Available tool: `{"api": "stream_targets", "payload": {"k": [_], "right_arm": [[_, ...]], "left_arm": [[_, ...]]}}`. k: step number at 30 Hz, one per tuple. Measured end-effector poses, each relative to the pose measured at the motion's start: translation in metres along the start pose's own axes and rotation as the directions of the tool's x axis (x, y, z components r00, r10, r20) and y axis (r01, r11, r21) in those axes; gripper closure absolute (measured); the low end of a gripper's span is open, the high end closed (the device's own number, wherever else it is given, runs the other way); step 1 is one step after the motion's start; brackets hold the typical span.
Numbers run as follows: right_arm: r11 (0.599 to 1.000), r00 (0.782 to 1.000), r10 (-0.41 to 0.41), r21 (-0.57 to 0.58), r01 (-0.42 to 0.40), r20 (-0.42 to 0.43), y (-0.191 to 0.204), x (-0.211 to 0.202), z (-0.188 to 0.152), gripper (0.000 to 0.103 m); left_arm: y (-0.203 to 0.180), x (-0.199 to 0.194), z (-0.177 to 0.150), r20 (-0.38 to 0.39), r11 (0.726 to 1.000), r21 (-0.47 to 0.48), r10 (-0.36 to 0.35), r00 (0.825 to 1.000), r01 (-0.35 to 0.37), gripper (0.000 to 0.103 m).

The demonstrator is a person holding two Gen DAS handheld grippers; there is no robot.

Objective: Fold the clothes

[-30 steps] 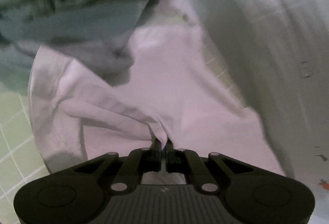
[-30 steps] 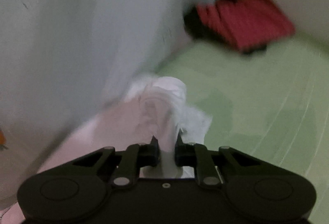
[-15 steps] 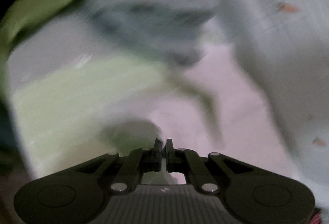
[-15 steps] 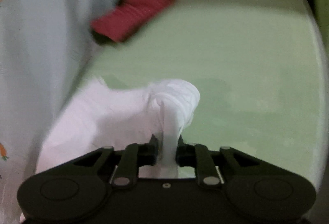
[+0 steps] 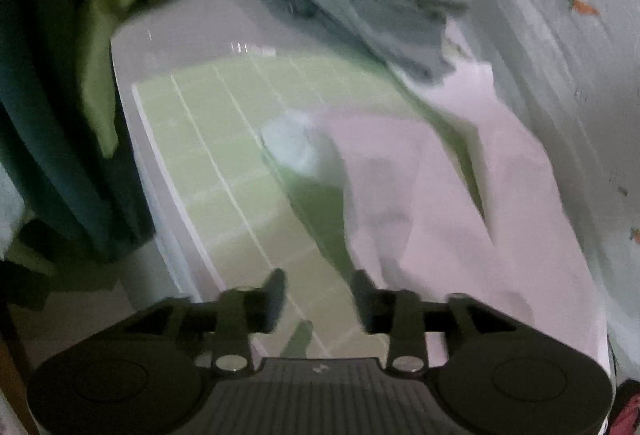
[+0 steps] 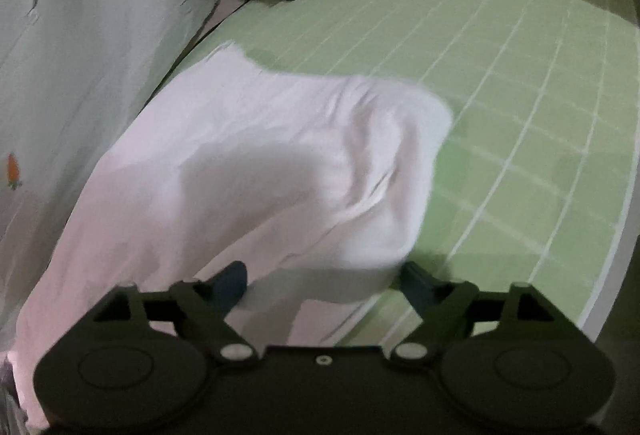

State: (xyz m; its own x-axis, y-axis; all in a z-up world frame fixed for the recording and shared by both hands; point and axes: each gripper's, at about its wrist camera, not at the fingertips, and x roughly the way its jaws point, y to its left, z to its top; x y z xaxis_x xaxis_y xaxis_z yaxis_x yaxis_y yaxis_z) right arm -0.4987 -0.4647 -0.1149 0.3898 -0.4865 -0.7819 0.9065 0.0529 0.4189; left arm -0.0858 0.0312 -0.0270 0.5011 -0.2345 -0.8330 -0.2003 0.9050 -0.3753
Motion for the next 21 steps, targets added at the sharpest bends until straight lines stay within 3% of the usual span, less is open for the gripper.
{"api": "stream_targets", "payload": {"k": [1, 3, 9, 14, 16, 18, 20, 21], "right_arm": [[1.0, 1.0, -0.003, -0.005, 0.003, 0.002, 0.006, -0.001, -0.006, 0.012], [1.0, 1.0, -0.001, 0.002, 0.001, 0.004, 0.017, -0.003, -0.021, 0.006], [0.998, 0.998, 0.055, 0.027, -0.054, -0.019, 0.065, -0.006, -0.074, 0.004], [0.999, 0.999, 0.044, -0.032, -0.044, 0.009, 0.106, -0.003, -0.108, 0.004], [0.999, 0.999, 0.048, 0.0, -0.048, 0.016, 0.117, 0.002, -0.111, 0.004], [0.998, 0.998, 0.05, 0.042, -0.051, 0.024, 0.123, 0.005, -0.115, 0.006], [0.996, 0.998, 0.047, 0.07, -0.049, 0.031, 0.125, 0.004, -0.117, 0.016], [0.996, 0.998, 0.046, 0.071, -0.048, 0.03, 0.124, 0.001, -0.118, 0.035]], "left_arm": [[0.002, 0.001, 0.007, 0.004, 1.0, -0.001, -0.007, 1.0, 0.007, 0.045], [0.007, 0.004, 0.022, -0.003, 0.999, -0.018, -0.027, 1.0, 0.027, 0.043], [0.028, 0.045, 0.072, -0.077, 0.979, -0.16, -0.138, 0.987, 0.125, 0.034], [0.032, 0.087, 0.098, -0.168, 0.958, -0.203, -0.24, 0.956, 0.204, 0.034], [0.029, 0.099, 0.106, -0.195, 0.949, -0.207, -0.278, 0.941, 0.238, 0.034], [0.022, 0.106, 0.112, -0.214, 0.953, -0.185, -0.279, 0.936, 0.242, 0.036], [0.018, 0.111, 0.114, -0.222, 0.955, -0.173, -0.275, 0.936, 0.239, 0.037], [0.017, 0.113, 0.114, -0.224, 0.956, -0.171, -0.274, 0.935, 0.239, 0.046]]}}
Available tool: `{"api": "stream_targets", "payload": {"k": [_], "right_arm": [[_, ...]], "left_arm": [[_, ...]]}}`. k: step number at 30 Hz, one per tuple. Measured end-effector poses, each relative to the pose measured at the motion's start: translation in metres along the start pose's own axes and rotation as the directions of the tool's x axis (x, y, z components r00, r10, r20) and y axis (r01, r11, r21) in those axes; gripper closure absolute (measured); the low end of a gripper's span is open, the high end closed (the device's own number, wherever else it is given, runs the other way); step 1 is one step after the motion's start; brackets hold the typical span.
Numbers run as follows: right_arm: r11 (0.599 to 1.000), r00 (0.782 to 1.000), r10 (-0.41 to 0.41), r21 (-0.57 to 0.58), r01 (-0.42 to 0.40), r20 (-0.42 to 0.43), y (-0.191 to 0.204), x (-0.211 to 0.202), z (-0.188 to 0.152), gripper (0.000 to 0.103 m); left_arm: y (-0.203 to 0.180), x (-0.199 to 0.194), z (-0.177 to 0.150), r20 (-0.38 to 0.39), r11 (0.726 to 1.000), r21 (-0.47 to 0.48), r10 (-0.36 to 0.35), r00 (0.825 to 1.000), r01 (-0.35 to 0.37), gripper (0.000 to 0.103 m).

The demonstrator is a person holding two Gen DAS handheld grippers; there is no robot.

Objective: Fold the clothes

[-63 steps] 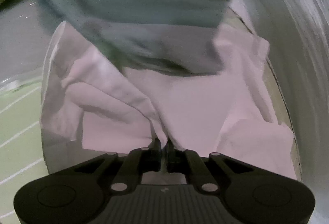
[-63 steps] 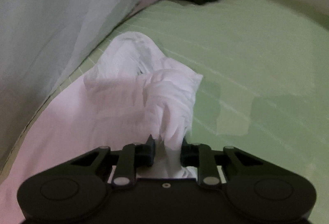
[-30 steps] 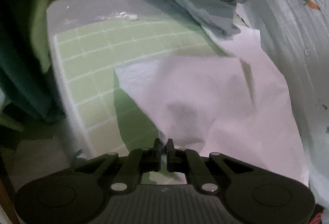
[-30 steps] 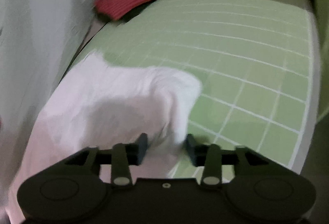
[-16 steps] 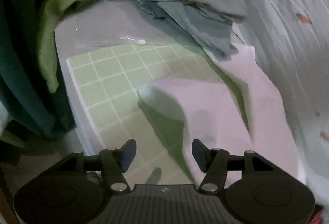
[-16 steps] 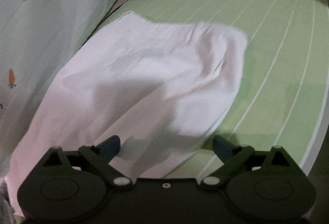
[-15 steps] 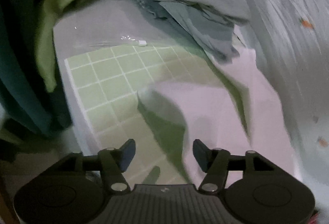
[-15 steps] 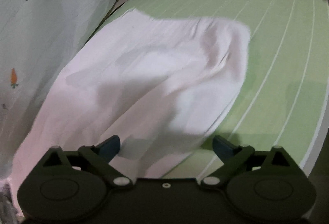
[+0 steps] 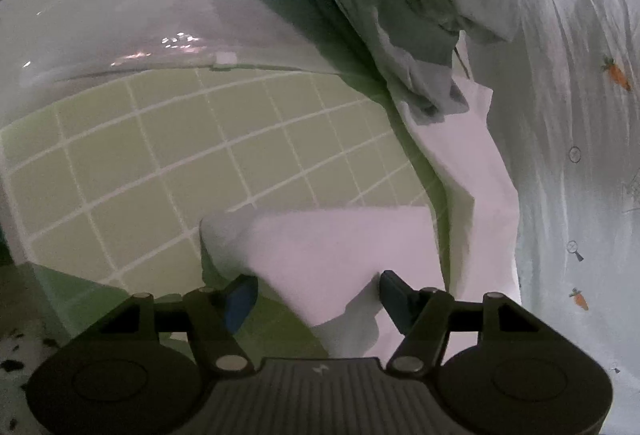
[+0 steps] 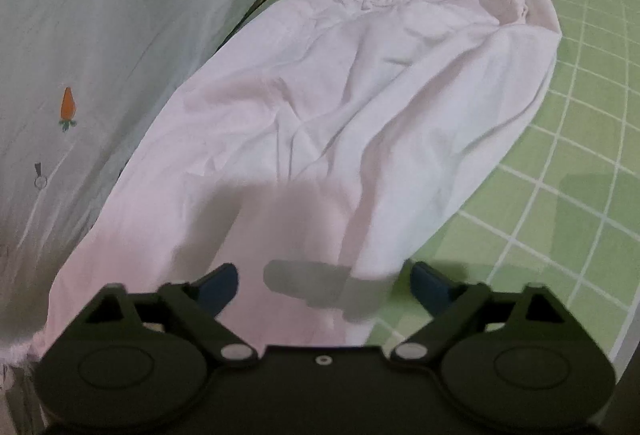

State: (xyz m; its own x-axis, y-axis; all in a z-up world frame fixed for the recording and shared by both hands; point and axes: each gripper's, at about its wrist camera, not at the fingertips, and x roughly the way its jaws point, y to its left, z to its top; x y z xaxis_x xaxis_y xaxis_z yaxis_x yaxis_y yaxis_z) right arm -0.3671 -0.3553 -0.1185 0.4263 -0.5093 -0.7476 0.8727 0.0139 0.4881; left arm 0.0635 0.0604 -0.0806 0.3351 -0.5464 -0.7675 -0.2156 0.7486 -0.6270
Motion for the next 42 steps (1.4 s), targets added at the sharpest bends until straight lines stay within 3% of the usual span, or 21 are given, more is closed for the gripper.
{"api": "stream_targets", "payload": {"k": [2, 3, 5, 7, 9, 12, 14, 16, 18, 19, 22, 24, 26, 28, 30, 32, 34, 35, 37, 41, 42], "right_arm": [[1.0, 1.0, -0.009, -0.004, 0.009, -0.01, 0.003, 0.006, 0.006, 0.061], [1.0, 1.0, -0.006, -0.005, 0.006, -0.016, 0.002, 0.007, 0.009, 0.08], [1.0, 0.999, 0.027, 0.016, -0.027, -0.026, -0.002, 0.008, 0.016, 0.099], [0.997, 0.997, 0.075, 0.037, -0.074, -0.026, -0.003, 0.004, 0.024, 0.1], [0.993, 0.993, 0.116, -0.025, -0.116, 0.006, 0.011, -0.003, 0.038, 0.1], [0.979, 0.977, 0.196, -0.077, -0.19, 0.079, 0.037, -0.022, 0.067, 0.1], [0.963, 0.953, 0.268, -0.079, -0.259, 0.141, 0.049, -0.044, 0.087, 0.1], [0.945, 0.924, 0.326, -0.097, -0.313, 0.201, 0.054, -0.071, 0.099, 0.1], [0.928, 0.896, 0.371, -0.139, -0.347, 0.242, 0.053, -0.096, 0.102, 0.1], [0.921, 0.888, 0.384, -0.17, -0.351, 0.253, 0.051, -0.107, 0.1, 0.1], [0.924, 0.916, 0.335, -0.268, -0.274, 0.22, 0.04, -0.113, 0.08, 0.1], [0.928, 0.958, 0.24, -0.328, -0.178, 0.157, 0.023, -0.099, 0.057, 0.1], [0.933, 0.991, 0.116, -0.35, -0.088, 0.062, 0.006, -0.076, 0.035, 0.1], [0.938, 0.999, 0.014, -0.346, -0.024, -0.033, -0.012, -0.054, 0.017, 0.1], [0.955, 0.992, -0.055, -0.294, 0.019, -0.117, -0.024, -0.036, 0.008, 0.099], [0.965, 0.986, -0.088, -0.258, 0.048, -0.144, -0.025, -0.03, 0.006, 0.093], [0.959, 0.987, -0.104, -0.276, 0.067, -0.121, -0.014, -0.031, 0.006, 0.079], [0.956, 0.988, -0.112, -0.284, 0.076, -0.11, -0.009, -0.032, 0.006, 0.066], [0.948, 0.988, -0.129, -0.302, 0.099, -0.083, 0.003, -0.033, 0.006, 0.061], [0.911, 0.979, -0.198, -0.362, 0.198, 0.038, 0.031, -0.042, -0.003, 0.028], [0.894, 0.972, -0.219, -0.383, 0.234, 0.083, 0.039, -0.046, -0.006, 0.024]], "left_arm": [[-0.002, 0.005, 0.0, -0.017, 1.0, -0.005, -0.003, 1.0, 0.003, 0.073], [-0.003, 0.008, 0.0, -0.024, 1.0, -0.008, -0.005, 1.0, 0.005, 0.096], [-0.014, 0.008, 0.004, -0.007, 1.0, -0.01, -0.021, 1.0, 0.02, 0.1], [-0.03, 0.008, 0.01, 0.017, 0.999, -0.011, -0.044, 0.999, 0.044, 0.101], [-0.05, 0.006, 0.016, 0.047, 0.997, 0.0, -0.075, 0.996, 0.075, 0.101], [-0.11, -0.01, 0.03, 0.121, 0.98, 0.103, -0.179, 0.976, 0.167, 0.101], [-0.147, -0.032, 0.033, 0.169, 0.955, 0.179, -0.267, 0.949, 0.237, 0.101], [-0.173, -0.066, 0.029, 0.216, 0.92, 0.247, -0.359, 0.908, 0.304, 0.101], [-0.176, -0.099, 0.019, 0.259, 0.89, 0.3, -0.423, 0.868, 0.344, 0.101], [-0.17, -0.11, 0.012, 0.271, 0.887, 0.309, -0.428, 0.862, 0.343, 0.101], [-0.131, -0.126, -0.013, 0.281, 0.923, 0.273, -0.345, 0.896, 0.27, 0.101], [-0.087, -0.111, -0.032, 0.255, 0.967, 0.217, -0.186, 0.949, 0.132, 0.1], [-0.039, -0.085, -0.047, 0.202, 0.992, 0.126, -0.007, 0.979, -0.019, 0.101], [0.001, -0.063, -0.057, 0.143, 0.991, 0.046, 0.119, 0.983, -0.127, 0.101], [0.022, -0.055, -0.06, 0.114, 0.989, -0.011, 0.149, 0.982, -0.149, 0.1], [0.039, -0.049, -0.062, 0.093, 0.985, -0.055, 0.17, 0.981, -0.166, 0.097], [0.033, -0.057, -0.055, 0.126, 0.986, -0.026, 0.169, 0.978, -0.167, 0.093], [0.029, -0.062, -0.051, 0.144, 0.985, -0.005, 0.169, 0.975, -0.17, 0.092], [0.022, -0.072, -0.042, 0.176, 0.984, 0.032, 0.165, 0.97, -0.173, 0.086], [0.018, -0.083, -0.022, 0.195, 0.982, 0.074, 0.159, 0.968, -0.176, 0.082], [0.016, -0.084, -0.018, 0.198, 0.98, 0.079, 0.163, 0.967, -0.181, 0.082]]}}
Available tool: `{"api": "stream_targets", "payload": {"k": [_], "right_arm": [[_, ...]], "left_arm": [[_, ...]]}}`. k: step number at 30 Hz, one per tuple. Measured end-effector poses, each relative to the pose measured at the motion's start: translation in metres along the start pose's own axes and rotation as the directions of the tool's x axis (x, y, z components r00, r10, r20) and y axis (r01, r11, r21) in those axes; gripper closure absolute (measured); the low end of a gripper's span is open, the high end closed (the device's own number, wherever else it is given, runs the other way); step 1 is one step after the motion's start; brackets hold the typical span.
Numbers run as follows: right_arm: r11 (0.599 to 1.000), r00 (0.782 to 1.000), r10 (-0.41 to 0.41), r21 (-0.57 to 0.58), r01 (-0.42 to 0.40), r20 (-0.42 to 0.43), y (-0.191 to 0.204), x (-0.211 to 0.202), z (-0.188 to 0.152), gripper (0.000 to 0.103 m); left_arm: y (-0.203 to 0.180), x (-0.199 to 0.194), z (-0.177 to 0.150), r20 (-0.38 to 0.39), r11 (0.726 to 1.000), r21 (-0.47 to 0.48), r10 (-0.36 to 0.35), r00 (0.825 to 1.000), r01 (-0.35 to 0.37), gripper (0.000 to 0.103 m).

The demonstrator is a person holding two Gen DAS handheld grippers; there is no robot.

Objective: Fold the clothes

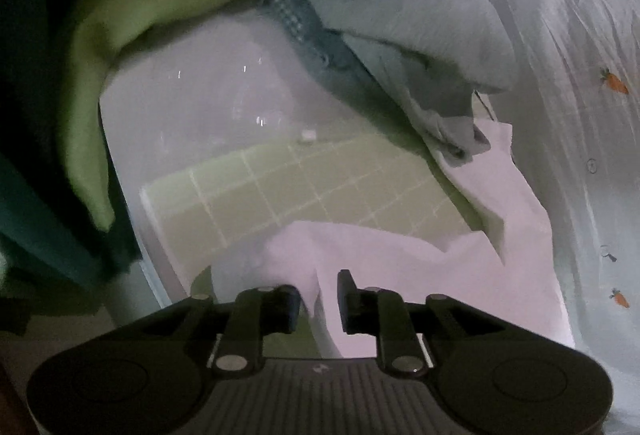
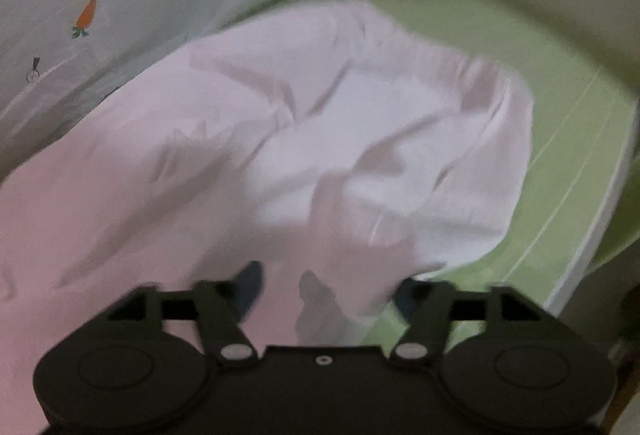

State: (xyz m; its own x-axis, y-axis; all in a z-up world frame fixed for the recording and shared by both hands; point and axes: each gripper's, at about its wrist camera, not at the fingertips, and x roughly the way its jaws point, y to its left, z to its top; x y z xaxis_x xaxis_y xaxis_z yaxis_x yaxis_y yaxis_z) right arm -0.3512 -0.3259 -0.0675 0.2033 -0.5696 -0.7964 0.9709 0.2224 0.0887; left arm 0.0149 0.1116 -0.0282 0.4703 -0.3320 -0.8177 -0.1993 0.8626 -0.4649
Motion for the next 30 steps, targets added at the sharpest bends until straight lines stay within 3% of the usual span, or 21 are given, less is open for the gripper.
{"api": "stream_targets", "payload": {"k": [4, 6, 9, 11, 15, 20, 25, 30], "right_arm": [[0.991, 0.986, -0.127, -0.028, 0.131, 0.112, 0.023, -0.02, -0.002, 0.018], [0.988, 0.977, -0.152, -0.009, 0.155, 0.153, 0.028, -0.027, -0.003, 0.01], [0.987, 0.976, -0.156, -0.004, 0.158, 0.152, 0.037, -0.026, -0.012, 0.01], [0.988, 0.979, -0.154, 0.0, 0.155, 0.135, 0.043, -0.024, -0.02, 0.01], [0.99, 0.987, -0.137, -0.012, 0.139, 0.089, 0.056, -0.019, -0.037, 0.01], [0.989, 0.99, -0.126, -0.073, 0.13, 0.055, 0.068, -0.016, -0.05, 0.009], [0.985, 0.993, -0.116, -0.123, 0.12, 0.037, 0.077, -0.011, -0.054, 0.008], [0.978, 0.998, -0.061, -0.199, 0.06, -0.002, 0.087, 0.003, -0.054, 0.008]], "left_arm": [[0.006, -0.001, 0.022, -0.027, 0.999, -0.036, -0.026, 0.999, 0.025, 0.081], [0.01, 0.001, 0.032, -0.047, 0.999, -0.034, -0.026, 0.999, 0.024, 0.081], [0.012, 0.01, 0.047, -0.095, 0.999, -0.035, -0.033, 0.995, 0.03, 0.081], [0.012, 0.023, 0.054, -0.137, 0.999, -0.029, -0.029, 0.99, 0.025, 0.076], [0.001, 0.042, 0.059, -0.191, 0.995, 0.1, 0.037, 0.981, -0.018, 0.071], [-0.006, 0.045, 0.061, -0.187, 0.989, 0.148, 0.008, 0.982, 0.02, 0.061], [-0.004, 0.042, 0.058, -0.191, 0.99, 0.125, -0.044, 0.981, 0.068, 0.042], [-0.019, 0.028, 0.046, -0.139, 0.976, 0.209, -0.03, 0.99, 0.059, 0.034]]}}
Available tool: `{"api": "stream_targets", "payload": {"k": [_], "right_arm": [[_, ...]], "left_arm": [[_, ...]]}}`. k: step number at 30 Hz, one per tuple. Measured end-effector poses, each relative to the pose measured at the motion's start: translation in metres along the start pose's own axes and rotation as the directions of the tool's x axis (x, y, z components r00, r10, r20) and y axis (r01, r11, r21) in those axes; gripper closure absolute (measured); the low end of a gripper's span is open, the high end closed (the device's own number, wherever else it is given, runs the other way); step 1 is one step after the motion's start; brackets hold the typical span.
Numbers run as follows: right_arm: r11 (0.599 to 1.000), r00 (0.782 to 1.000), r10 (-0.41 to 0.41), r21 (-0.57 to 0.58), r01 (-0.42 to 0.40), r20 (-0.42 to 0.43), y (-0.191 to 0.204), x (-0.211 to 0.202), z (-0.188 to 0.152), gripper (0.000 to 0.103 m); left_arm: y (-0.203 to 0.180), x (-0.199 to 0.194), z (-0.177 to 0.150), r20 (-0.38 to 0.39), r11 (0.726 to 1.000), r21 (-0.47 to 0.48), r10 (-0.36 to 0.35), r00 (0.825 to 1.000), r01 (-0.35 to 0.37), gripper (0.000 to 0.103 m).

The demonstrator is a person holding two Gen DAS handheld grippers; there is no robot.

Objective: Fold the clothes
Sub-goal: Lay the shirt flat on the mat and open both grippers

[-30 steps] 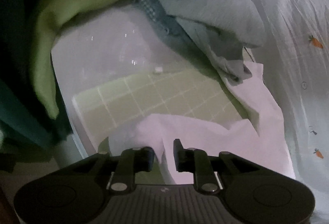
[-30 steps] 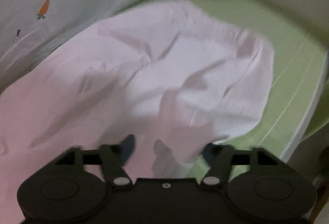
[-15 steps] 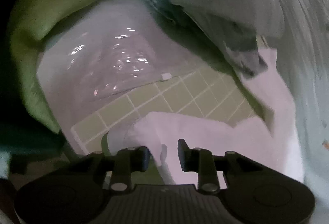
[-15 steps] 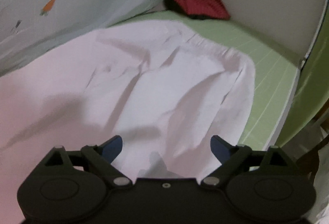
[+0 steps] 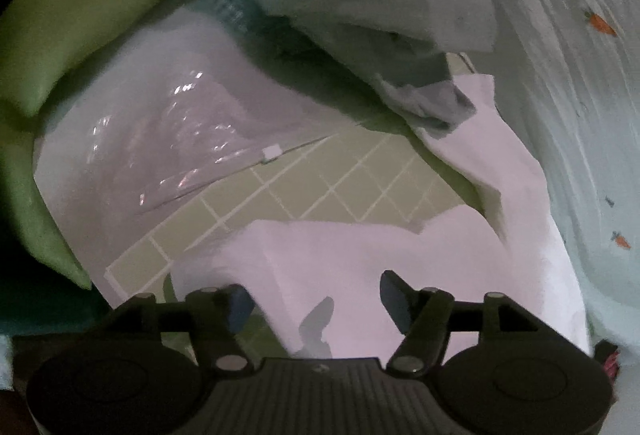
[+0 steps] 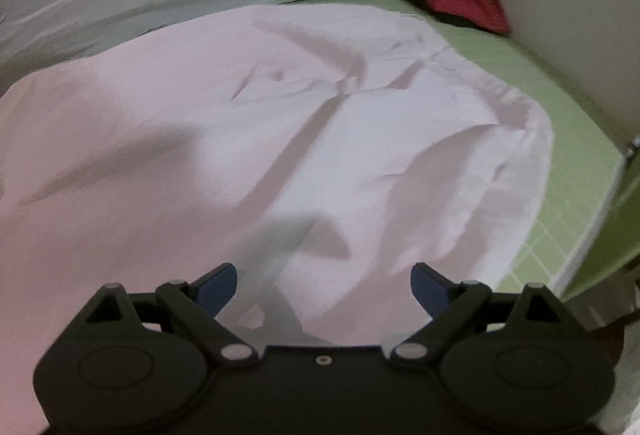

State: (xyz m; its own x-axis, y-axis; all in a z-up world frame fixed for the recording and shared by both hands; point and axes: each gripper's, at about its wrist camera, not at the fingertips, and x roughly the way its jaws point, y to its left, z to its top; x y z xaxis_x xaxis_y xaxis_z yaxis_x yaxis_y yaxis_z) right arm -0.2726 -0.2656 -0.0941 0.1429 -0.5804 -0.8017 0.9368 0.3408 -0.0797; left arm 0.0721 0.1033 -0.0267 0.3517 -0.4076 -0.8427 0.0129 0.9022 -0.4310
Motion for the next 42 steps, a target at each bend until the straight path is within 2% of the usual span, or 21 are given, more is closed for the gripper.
{"api": "stream_targets", "payload": {"k": [3, 5, 7, 9, 11, 13, 18, 24, 29, 33, 38, 39, 40, 41, 42], "right_arm": [[0.999, 0.999, 0.037, -0.033, -0.038, -0.028, 0.002, 0.011, 0.004, 0.008], [0.997, 0.997, 0.057, -0.048, -0.059, -0.045, 0.001, 0.017, 0.007, 0.008], [0.995, 0.996, 0.072, -0.059, -0.075, -0.061, -0.003, 0.024, 0.01, 0.008], [0.995, 0.994, 0.08, -0.053, -0.084, -0.073, -0.009, 0.03, 0.013, 0.007], [0.996, 0.993, 0.084, -0.036, -0.087, -0.087, -0.017, 0.038, 0.016, 0.007], [0.996, 0.991, 0.085, -0.015, -0.087, -0.106, -0.024, 0.046, 0.019, 0.007], [0.996, 0.989, 0.093, 0.007, -0.093, -0.118, -0.032, 0.053, 0.024, 0.006], [0.996, 0.988, 0.09, 0.002, -0.091, -0.122, -0.033, 0.053, 0.021, 0.005], [0.997, 0.992, 0.074, 0.044, -0.069, -0.107, -0.035, 0.056, 0.019, 0.0], [0.995, 0.995, 0.046, 0.093, -0.037, -0.09, -0.033, 0.057, 0.017, 0.0], [0.988, 0.995, 0.014, 0.151, 0.0, -0.095, -0.034, 0.054, 0.017, 0.0], [0.988, 0.995, 0.012, 0.154, 0.003, -0.097, -0.034, 0.054, 0.017, 0.0], [0.988, 0.995, 0.011, 0.153, 0.004, -0.099, -0.035, 0.053, 0.018, 0.0], [0.989, 0.995, 0.011, 0.149, 0.003, -0.099, -0.036, 0.053, 0.018, 0.001], [0.99, 0.995, 0.012, 0.143, 0.002, -0.099, -0.037, 0.052, 0.019, 0.001]], "left_arm": [[-0.014, -0.014, -0.005, 0.055, 0.999, 0.043, 0.015, 0.998, -0.017, 0.034], [-0.018, -0.029, -0.01, 0.105, 1.0, 0.023, 0.014, 0.994, -0.017, 0.029], [-0.02, -0.045, -0.016, 0.167, 0.999, -0.002, 0.041, 0.985, -0.041, 0.02], [-0.021, -0.057, -0.022, 0.219, 0.997, -0.007, 0.082, 0.972, -0.082, 0.018], [-0.021, -0.063, -0.027, 0.233, 0.993, -0.005, 0.113, 0.966, -0.115, 0.017], [-0.025, -0.063, -0.03, 0.228, 0.991, 0.001, 0.133, 0.964, -0.137, 0.017], [-0.044, -0.051, -0.034, 0.207, 0.988, 0.064, 0.121, 0.971, -0.137, 0.017], [-0.067, -0.009, -0.021, 0.126, 0.978, 0.17, 0.096, 0.987, -0.117, 0.017], [-0.086, 0.031, -0.002, 0.057, 0.957, 0.28, 0.065, 0.996, -0.078, 0.017], [-0.101, 0.056, 0.013, 0.024, 0.93, 0.366, 0.039, 0.999, -0.045, 0.019], [-0.114, 0.081, 0.02, -0.018, 0.903, 0.43, 0.013, 1.0, -0.005, 0.04], [-0.117, 0.084, 0.019, -0.022, 0.899, 0.438, 0.011, 1.0, 0.0, 0.053], [-0.119, 0.087, 0.018, -0.026, 0.896, 0.444, 0.009, 1.0, 0.004, 0.076], [-0.122, 0.089, 0.016, -0.024, 0.893, 0.451, 0.011, 1.0, 0.001, 0.091], [-0.126, 0.089, 0.014, -0.009, 0.887, 0.461, 0.023, 1.0, -0.016, 0.099]]}}
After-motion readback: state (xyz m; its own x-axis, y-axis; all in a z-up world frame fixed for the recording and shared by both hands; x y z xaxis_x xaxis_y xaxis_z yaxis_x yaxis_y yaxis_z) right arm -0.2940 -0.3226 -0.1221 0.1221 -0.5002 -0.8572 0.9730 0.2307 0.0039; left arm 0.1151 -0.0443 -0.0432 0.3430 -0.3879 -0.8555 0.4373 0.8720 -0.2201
